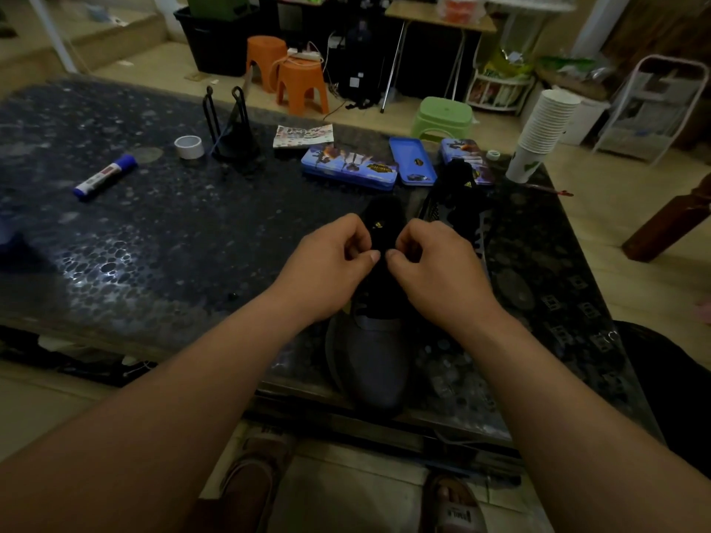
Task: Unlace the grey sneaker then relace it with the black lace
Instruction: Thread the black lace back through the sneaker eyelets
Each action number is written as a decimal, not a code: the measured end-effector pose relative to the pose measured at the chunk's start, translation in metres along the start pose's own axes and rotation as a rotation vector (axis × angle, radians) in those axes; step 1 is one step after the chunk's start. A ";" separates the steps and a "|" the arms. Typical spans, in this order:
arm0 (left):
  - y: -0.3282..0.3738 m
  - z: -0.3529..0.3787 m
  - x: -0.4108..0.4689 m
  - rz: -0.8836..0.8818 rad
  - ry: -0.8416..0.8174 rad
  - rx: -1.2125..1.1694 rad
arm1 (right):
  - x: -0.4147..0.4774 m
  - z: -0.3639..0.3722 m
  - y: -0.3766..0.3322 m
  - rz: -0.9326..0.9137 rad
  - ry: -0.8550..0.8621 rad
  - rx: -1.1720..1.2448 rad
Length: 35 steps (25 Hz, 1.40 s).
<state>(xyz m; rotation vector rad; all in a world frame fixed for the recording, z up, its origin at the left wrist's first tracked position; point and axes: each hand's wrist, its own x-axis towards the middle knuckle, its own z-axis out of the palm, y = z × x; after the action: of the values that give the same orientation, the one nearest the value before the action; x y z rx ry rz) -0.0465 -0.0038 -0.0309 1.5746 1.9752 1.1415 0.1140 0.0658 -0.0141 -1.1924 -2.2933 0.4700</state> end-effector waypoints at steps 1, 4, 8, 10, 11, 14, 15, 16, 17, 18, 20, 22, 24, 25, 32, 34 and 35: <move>0.001 -0.001 0.000 0.005 -0.002 0.002 | 0.001 0.000 0.001 0.027 -0.013 0.067; -0.003 -0.004 0.003 -0.016 -0.002 -0.050 | 0.006 -0.006 0.008 0.197 -0.095 0.448; -0.004 -0.007 0.005 -0.039 0.011 -0.061 | 0.009 -0.010 0.023 0.232 -0.157 0.529; -0.004 -0.008 0.006 -0.028 0.011 -0.003 | 0.011 -0.010 0.027 0.197 -0.159 0.508; -0.004 -0.008 0.006 -0.025 0.009 0.015 | 0.012 -0.010 0.028 0.184 -0.157 0.496; -0.005 -0.007 0.006 -0.038 -0.006 0.017 | 0.011 -0.007 0.027 0.159 -0.171 0.473; -0.006 -0.007 0.005 -0.045 -0.013 0.006 | 0.009 -0.006 0.026 0.148 -0.169 0.471; -0.007 -0.006 0.005 -0.052 -0.021 -0.006 | 0.008 -0.005 0.025 0.140 -0.162 0.472; -0.008 -0.006 0.005 -0.059 -0.028 -0.015 | 0.007 -0.004 0.024 0.138 -0.154 0.471; -0.008 -0.006 0.005 -0.067 -0.031 -0.017 | 0.007 -0.005 0.024 0.140 -0.146 0.466; -0.006 -0.006 0.004 -0.068 -0.015 -0.018 | 0.008 -0.005 0.024 0.154 -0.137 0.431; -0.004 -0.007 0.003 -0.043 0.008 0.008 | 0.010 -0.007 0.023 0.169 -0.141 0.402; -0.003 -0.009 0.001 0.001 0.013 0.044 | 0.010 -0.008 0.021 0.177 -0.148 0.396; -0.002 -0.010 0.000 0.020 0.014 0.050 | 0.009 -0.009 0.019 0.183 -0.153 0.391; -0.005 -0.011 0.002 0.002 -0.010 0.024 | 0.006 -0.006 0.014 0.150 -0.188 0.363; -0.006 -0.010 0.004 -0.021 -0.051 0.000 | 0.002 -0.004 0.014 0.130 -0.156 0.366; -0.007 -0.009 0.004 -0.022 -0.059 -0.015 | 0.001 -0.003 0.014 0.126 -0.137 0.366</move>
<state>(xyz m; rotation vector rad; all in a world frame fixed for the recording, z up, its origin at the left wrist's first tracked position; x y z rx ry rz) -0.0585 -0.0036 -0.0298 1.5575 1.9365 1.0863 0.1242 0.0748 -0.0180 -1.1504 -2.1254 0.9979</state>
